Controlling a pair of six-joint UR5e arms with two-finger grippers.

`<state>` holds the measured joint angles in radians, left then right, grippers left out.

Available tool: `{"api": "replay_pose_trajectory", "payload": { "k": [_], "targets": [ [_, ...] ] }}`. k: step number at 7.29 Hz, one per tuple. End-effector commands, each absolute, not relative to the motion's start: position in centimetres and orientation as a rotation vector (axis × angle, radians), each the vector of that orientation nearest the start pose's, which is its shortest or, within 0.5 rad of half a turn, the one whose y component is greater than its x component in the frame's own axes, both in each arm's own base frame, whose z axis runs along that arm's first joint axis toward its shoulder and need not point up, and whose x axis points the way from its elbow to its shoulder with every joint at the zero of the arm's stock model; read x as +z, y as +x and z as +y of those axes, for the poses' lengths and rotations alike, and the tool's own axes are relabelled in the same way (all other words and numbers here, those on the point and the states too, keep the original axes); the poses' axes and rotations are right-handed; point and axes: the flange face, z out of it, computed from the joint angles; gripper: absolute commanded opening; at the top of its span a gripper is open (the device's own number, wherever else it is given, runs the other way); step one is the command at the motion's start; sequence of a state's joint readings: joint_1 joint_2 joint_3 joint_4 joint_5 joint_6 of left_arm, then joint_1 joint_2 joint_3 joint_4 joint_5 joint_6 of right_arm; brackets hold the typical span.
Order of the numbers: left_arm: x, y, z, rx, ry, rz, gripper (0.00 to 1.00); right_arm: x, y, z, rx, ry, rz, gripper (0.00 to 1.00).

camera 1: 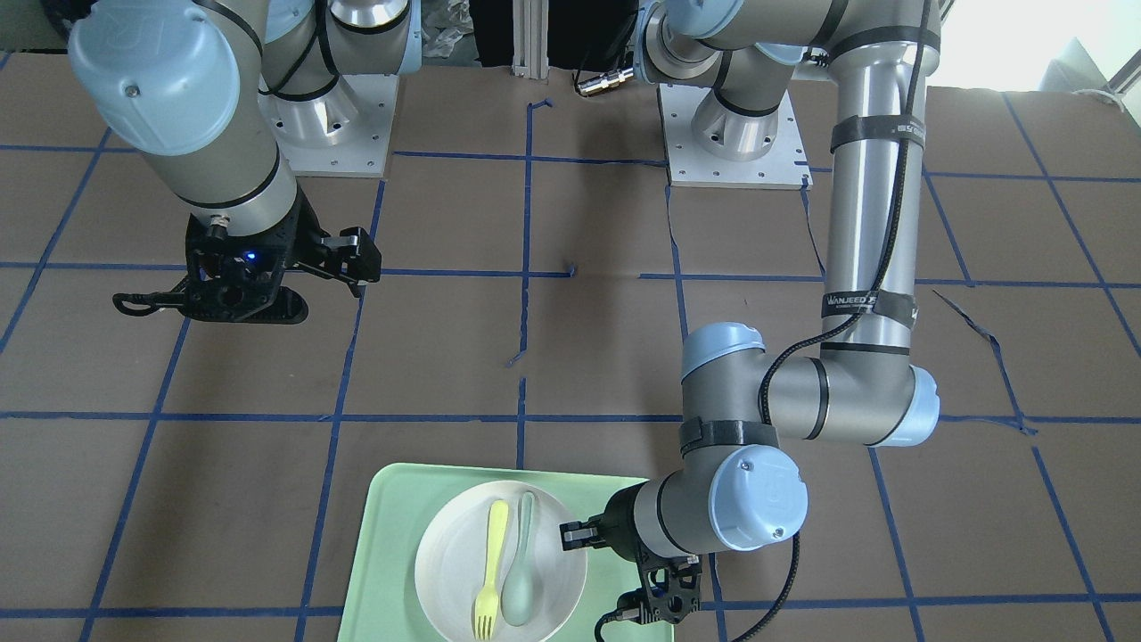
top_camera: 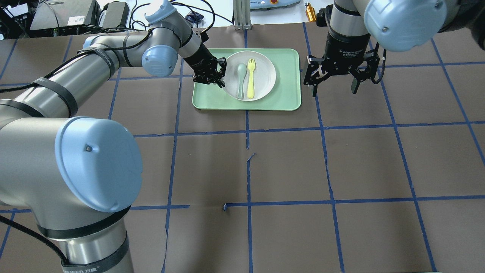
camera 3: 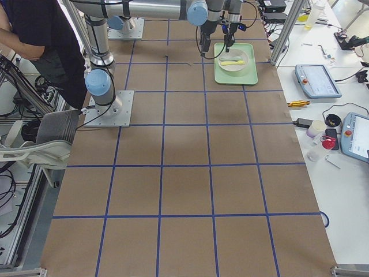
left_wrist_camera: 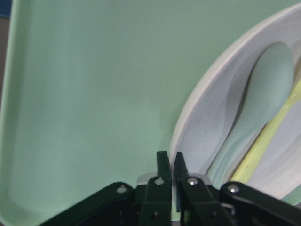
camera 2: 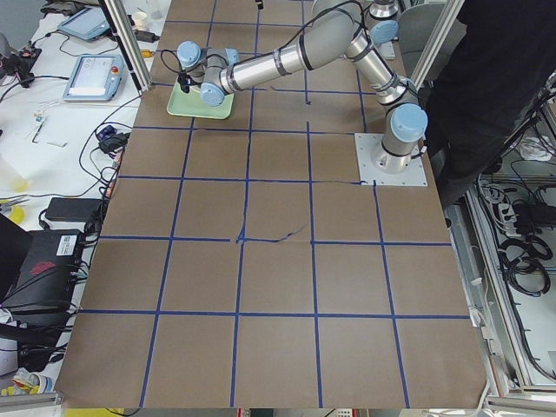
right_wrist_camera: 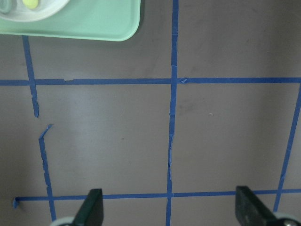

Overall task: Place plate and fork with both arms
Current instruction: 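Carry the plate with the left gripper onto the green tray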

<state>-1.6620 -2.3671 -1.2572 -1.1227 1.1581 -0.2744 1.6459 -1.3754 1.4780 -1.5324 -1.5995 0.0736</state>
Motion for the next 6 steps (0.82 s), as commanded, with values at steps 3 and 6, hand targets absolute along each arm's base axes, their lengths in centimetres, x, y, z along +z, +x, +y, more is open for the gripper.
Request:
{"api": "replay_pose_trajectory", "payload": {
  "k": [3, 6],
  "targets": [
    [22.7, -24.7, -72.6, -0.034, -0.278, 3.538, 1.00, 41.4, 17.7, -58.1, 0.040, 0.014, 3.159, 1.00],
    [30.0, -16.6, -69.7, 0.081, 0.155, 3.219, 1.00, 37.8, 20.3, -63.6, -0.205, 0.179, 3.079, 0.99]
  ]
}}
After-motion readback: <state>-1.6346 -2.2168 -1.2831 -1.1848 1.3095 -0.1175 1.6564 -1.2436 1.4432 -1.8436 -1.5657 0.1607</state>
